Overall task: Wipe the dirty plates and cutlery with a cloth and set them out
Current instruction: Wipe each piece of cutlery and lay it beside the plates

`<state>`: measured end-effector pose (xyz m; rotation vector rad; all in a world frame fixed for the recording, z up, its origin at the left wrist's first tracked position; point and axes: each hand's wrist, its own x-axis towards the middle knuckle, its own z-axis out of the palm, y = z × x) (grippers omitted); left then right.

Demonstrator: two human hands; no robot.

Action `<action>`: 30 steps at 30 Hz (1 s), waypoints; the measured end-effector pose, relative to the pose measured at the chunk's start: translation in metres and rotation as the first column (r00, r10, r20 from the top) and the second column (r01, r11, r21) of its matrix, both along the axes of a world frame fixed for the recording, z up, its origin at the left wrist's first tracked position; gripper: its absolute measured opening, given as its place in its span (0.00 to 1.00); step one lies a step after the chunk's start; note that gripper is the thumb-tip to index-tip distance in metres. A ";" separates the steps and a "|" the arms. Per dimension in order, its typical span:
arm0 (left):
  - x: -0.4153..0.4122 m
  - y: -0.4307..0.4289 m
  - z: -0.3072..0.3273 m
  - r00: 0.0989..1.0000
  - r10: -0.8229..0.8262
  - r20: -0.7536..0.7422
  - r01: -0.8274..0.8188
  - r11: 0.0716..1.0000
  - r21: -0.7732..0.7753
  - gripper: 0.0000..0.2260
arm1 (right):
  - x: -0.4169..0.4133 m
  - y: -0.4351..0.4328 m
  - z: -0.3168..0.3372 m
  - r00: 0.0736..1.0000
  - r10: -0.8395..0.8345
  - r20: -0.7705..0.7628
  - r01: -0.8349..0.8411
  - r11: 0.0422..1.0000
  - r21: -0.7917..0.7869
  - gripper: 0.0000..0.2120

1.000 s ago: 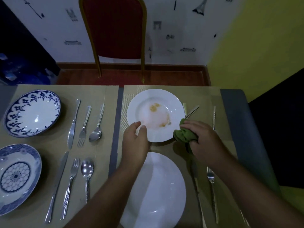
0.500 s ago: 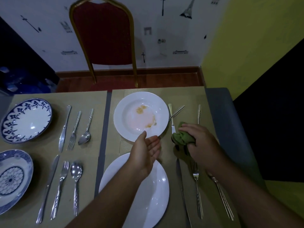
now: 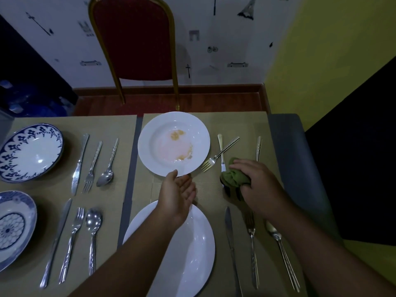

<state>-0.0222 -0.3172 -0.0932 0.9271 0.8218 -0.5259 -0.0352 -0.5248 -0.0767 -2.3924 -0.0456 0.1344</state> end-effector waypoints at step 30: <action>-0.031 -0.080 -0.041 0.134 -0.966 -0.223 0.355 -0.163 0.921 0.36 | -0.006 -0.047 -0.023 0.999 -0.052 -0.009 0.051 0.998 -0.041 0.28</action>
